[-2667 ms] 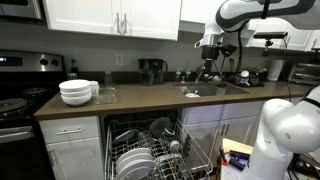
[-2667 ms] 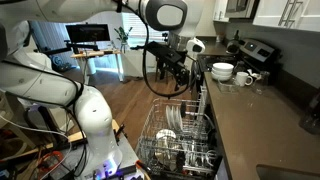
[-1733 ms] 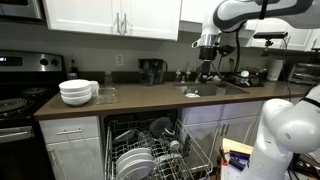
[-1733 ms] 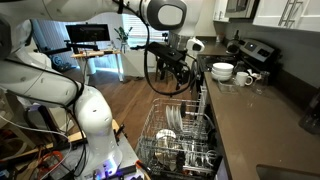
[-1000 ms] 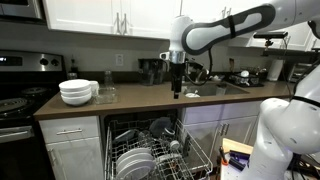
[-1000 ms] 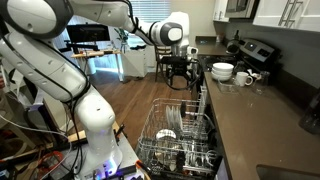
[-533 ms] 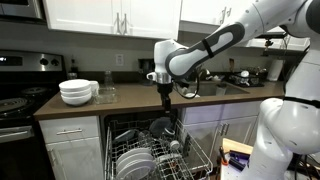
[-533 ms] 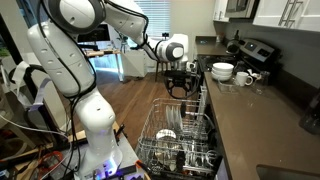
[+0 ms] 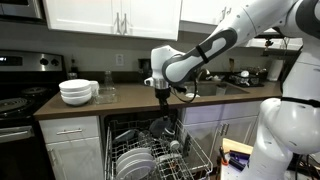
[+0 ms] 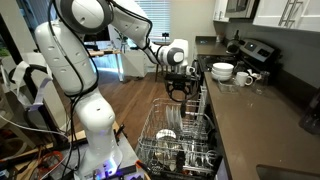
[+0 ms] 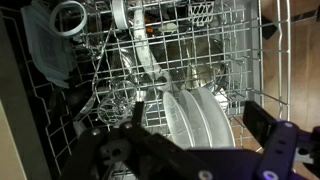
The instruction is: Take out the first plate and put it on the countertop
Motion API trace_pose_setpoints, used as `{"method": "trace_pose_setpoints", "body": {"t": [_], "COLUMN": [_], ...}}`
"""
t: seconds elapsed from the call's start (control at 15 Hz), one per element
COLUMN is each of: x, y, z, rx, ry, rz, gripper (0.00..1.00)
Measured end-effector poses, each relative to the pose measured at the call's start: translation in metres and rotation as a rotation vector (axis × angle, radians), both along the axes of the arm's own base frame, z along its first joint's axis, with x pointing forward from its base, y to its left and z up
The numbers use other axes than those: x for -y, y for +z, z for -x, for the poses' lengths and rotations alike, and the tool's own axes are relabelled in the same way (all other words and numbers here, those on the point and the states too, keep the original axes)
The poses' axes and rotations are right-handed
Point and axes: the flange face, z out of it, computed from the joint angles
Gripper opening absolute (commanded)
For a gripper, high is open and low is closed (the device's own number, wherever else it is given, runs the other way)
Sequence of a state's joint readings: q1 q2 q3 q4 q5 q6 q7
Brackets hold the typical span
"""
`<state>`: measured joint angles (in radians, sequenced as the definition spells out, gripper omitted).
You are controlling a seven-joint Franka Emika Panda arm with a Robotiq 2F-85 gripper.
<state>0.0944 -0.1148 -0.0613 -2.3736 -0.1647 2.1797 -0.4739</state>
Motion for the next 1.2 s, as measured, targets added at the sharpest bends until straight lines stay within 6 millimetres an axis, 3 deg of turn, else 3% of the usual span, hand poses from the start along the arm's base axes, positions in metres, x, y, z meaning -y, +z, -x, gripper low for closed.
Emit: {"method": "trace_pose_setpoints", "body": {"t": [0.6,0.8,0.93,1.2], "x": [-0.048,-0.053,-0.054,-0.054], "y": [-0.085,-0.113,-0.129,-0.149], "z": [-0.047,-0.063,-0.073,-0.094], "rx": [0.082,0.062,0.046,0.040], "ry": [0.156,0.193,0.210,0.223], "rz": [-0.001,0.015,0.026,0.037], "gripper": [1.00,1.00,0.93,0.97]}}
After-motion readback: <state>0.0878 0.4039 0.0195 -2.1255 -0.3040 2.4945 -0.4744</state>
